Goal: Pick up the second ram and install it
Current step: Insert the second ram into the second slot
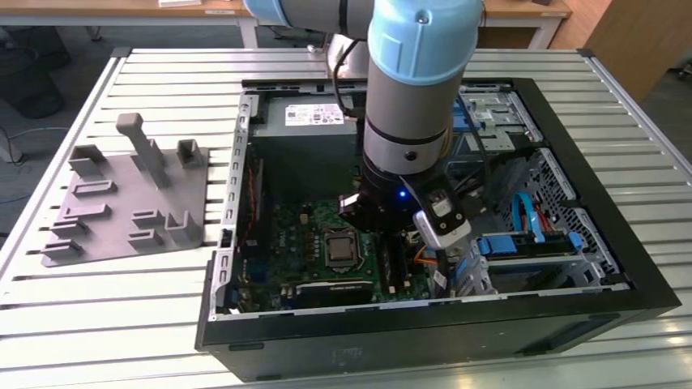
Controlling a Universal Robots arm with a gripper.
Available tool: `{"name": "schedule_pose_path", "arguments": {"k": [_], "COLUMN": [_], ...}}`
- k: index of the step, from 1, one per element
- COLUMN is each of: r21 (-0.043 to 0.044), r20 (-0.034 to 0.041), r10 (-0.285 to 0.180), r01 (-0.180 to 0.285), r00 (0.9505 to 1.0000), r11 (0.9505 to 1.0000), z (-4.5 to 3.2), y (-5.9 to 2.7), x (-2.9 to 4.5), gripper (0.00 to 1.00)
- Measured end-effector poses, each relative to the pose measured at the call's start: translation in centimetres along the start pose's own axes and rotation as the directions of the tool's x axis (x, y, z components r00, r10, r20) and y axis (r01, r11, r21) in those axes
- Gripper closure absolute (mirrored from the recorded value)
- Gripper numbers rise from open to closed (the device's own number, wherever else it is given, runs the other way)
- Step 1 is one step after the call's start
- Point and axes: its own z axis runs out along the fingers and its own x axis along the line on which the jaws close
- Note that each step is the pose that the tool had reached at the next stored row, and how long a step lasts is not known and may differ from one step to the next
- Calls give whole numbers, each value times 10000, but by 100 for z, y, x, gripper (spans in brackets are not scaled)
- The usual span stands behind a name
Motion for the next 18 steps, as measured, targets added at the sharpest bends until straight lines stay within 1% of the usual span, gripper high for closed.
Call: {"name": "schedule_pose_path", "arguments": {"k": [5, 8, 12, 18], "r21": [0, -4, -5, -3], "r20": [0, 14, 34, 37], "r10": [0, 0, -5, -5], "r01": [0, 0, 5, 5], "r00": [10000, 10000, 10000, 10000], "r11": [10000, 10000, 10000, 10000], "z": [6, 5, -11, -19], "y": [2, 2, 1, 1], "x": [2, 12, 20, 21], "gripper": [86, 86, 86, 86]}}
